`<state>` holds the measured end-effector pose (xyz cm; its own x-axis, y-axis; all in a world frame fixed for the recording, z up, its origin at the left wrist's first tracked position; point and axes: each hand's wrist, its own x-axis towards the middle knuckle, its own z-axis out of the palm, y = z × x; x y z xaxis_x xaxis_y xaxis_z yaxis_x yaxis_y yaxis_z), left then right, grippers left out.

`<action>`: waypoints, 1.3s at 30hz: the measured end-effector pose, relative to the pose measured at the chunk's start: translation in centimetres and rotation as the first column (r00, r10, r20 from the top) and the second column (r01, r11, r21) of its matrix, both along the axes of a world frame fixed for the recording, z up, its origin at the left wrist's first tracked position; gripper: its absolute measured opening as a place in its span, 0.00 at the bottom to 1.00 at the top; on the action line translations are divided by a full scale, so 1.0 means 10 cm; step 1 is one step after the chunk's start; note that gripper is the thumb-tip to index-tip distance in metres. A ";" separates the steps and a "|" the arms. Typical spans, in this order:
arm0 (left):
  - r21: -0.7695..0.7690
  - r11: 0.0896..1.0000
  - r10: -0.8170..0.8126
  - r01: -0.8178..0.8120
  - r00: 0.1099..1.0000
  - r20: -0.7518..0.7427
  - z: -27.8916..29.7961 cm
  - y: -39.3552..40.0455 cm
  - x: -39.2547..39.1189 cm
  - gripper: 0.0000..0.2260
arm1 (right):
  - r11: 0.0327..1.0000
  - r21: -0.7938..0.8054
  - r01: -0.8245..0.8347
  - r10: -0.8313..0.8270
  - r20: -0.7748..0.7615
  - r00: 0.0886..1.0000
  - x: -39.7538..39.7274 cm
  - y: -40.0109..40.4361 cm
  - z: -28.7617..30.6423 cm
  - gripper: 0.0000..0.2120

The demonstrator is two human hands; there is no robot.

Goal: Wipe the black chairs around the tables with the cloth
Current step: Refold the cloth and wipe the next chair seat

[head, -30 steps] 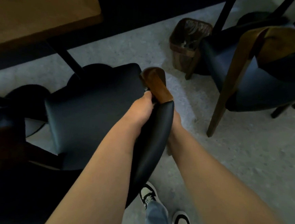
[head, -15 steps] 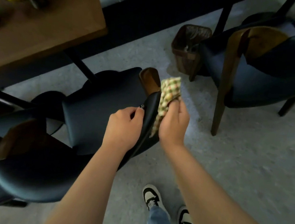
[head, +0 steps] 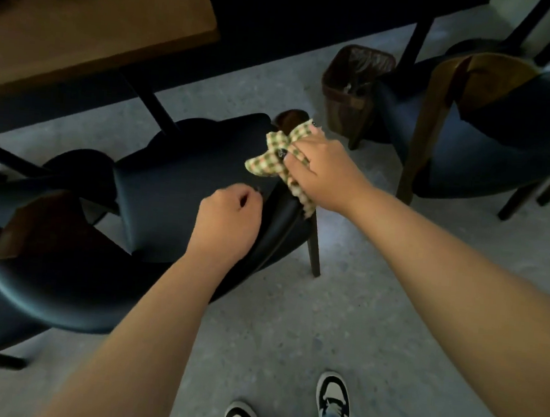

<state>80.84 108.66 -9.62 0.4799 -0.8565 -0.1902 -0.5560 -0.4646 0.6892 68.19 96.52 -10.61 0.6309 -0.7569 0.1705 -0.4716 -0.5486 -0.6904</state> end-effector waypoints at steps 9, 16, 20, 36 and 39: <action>0.388 0.861 -0.421 0.328 0.888 0.183 0.19 1.15 1.20 0.14 | 0.991 -0.137 0.000 -0.004 -0.026 1.000 0.01 0.53 -0.01 0.15; 0.097 0.991 -0.117 0.092 0.947 0.299 0.13 1.23 1.17 0.10 | 0.954 -0.233 0.186 -0.180 0.047 0.983 0.23 1.14 0.01 0.16; 0.103 0.991 -0.115 0.090 0.954 0.276 0.08 1.22 1.20 0.11 | 0.929 -0.280 0.244 -0.223 0.107 0.969 0.34 1.45 -0.04 0.17; -0.243 0.970 0.078 0.022 0.916 0.394 0.09 1.32 1.17 0.10 | 0.878 -0.333 0.345 -0.334 0.090 0.938 0.78 2.23 -0.02 0.15; -0.225 0.967 -0.039 0.123 0.937 0.346 0.09 1.32 1.23 0.14 | 0.864 -0.334 0.377 -0.361 0.111 0.926 0.88 2.33 -0.05 0.14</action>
